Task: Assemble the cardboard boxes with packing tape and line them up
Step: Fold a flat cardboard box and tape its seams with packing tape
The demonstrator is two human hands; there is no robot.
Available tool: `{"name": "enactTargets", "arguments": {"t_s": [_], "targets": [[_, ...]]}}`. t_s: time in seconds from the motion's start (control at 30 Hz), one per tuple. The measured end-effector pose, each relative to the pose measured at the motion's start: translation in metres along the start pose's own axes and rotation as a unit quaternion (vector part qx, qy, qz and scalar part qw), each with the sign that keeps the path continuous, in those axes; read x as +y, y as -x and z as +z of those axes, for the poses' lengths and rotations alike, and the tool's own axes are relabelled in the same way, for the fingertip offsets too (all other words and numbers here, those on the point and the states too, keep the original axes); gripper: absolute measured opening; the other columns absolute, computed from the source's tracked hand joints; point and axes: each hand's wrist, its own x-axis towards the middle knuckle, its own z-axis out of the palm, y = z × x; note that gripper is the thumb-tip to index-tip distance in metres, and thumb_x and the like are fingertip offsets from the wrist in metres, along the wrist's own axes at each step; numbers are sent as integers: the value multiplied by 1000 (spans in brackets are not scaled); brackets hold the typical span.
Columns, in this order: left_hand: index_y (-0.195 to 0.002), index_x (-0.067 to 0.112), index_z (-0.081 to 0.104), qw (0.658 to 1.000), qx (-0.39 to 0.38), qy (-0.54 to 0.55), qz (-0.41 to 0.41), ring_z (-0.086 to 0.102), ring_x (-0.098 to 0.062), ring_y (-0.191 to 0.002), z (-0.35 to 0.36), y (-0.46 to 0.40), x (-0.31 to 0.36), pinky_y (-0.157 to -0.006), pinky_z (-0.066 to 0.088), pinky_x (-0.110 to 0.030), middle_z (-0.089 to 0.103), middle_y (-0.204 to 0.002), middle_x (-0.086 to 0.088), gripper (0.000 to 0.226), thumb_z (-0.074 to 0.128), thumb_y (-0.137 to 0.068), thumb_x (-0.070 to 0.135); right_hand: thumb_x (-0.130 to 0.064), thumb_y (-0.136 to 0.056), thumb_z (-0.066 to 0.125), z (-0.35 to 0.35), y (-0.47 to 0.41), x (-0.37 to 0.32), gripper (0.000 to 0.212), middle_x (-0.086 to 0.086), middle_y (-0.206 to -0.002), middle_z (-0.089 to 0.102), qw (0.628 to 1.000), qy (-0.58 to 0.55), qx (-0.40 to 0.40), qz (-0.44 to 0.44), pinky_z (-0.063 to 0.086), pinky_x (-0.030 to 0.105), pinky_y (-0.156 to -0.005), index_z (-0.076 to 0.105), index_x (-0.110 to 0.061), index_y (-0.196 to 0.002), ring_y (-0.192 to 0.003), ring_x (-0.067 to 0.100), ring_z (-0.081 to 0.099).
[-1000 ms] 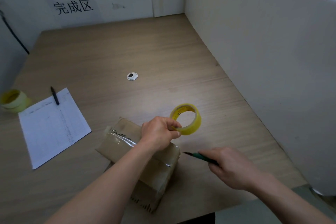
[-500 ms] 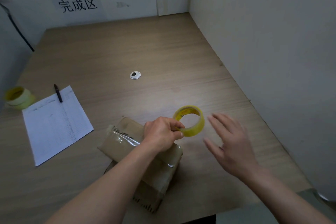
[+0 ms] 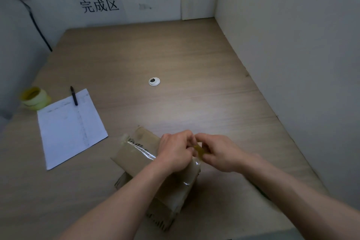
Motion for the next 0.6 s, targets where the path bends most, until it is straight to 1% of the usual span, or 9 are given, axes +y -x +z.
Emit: {"name": "enactTargets", "arguments": {"t_s": [0.1, 0.17, 0.27, 0.33, 0.4, 0.43, 0.5, 0.53, 0.6], "targets": [[-83, 29, 53, 997, 25, -27, 62, 60, -23, -86, 5, 4, -8, -89, 41, -35, 71, -82, 7, 17, 40, -73, 29, -30, -81, 53, 2, -7, 1, 12, -13, -80, 55, 999, 15, -40, 1, 37, 30, -68, 46, -39, -86, -77, 13, 51], [-81, 26, 52, 993, 52, -43, 101, 57, -24, -77, 8, 6, -9, -86, 38, -34, 68, -76, 5, 13, 41, -74, 29, -26, -82, 55, 1, -13, 2, 12, -12, -77, 55, 999, 14, -48, 14, 35, 28, -66, 48, -36, -82, -77, 12, 50], [-77, 28, 46, 988, 87, -51, 121, 52, -27, -70, 10, 8, -10, -73, 35, -34, 60, -69, 2, 4, 47, -73, 30, -22, -81, 61, 0, -20, 3, 10, -9, -73, 56, 998, -7, -53, 26, 36, 27, -64, 59, -32, -83, -73, 12, 51], [-75, 25, 46, 983, 104, -61, 136, 50, -27, -66, 12, 8, -12, -64, 27, -33, 57, -66, -1, 6, 43, -73, 31, -22, -82, 63, -1, -23, 4, 10, -9, -70, 55, 997, 3, -73, 14, 40, 27, -63, 67, -29, -89, -70, 10, 51], [-73, 25, 46, 979, 122, -60, 149, 47, -27, -62, 13, 8, -14, -62, 19, -31, 52, -62, -1, 10, 39, -72, 32, -21, -84, 64, -3, -25, 6, 9, -10, -66, 52, 995, 16, -100, 10, 40, 27, -62, 65, -30, -85, -68, 10, 49], [-73, 27, 44, 979, 127, -56, 152, 47, -26, -61, 14, 8, -14, -61, 20, -31, 51, -61, 0, 7, 39, -72, 32, -21, -85, 64, -3, -25, 8, 11, -11, -65, 50, 994, 21, -107, 13, 39, 25, -61, 61, -32, -82, -68, 10, 48], [-73, 30, 40, 978, 120, -60, 157, 48, -23, -61, 13, 9, -14, -65, 32, -33, 50, -60, 4, 5, 43, -74, 35, -23, -85, 64, -3, -26, 15, 16, -10, -66, 51, 994, 17, -102, 30, 36, 21, -57, 56, -32, -76, -67, 10, 48], [-73, 31, 40, 979, 105, -79, 154, 49, -21, -63, 13, 10, -13, -70, 36, -33, 50, -60, 6, 11, 44, -75, 41, -25, -86, 66, -2, -26, 18, 18, -10, -66, 52, 995, 5, -92, 46, 36, 21, -57, 54, -30, -73, -66, 10, 49], [-74, 29, 44, 979, 50, -150, 125, 52, -16, -72, 11, 12, -7, -80, 35, -32, 55, -65, 9, 28, 41, -74, 58, -31, -87, 69, 1, -24, 24, 22, -9, -68, 55, 994, -37, -53, 84, 38, 24, -58, 55, -27, -70, -67, 11, 51]]}}
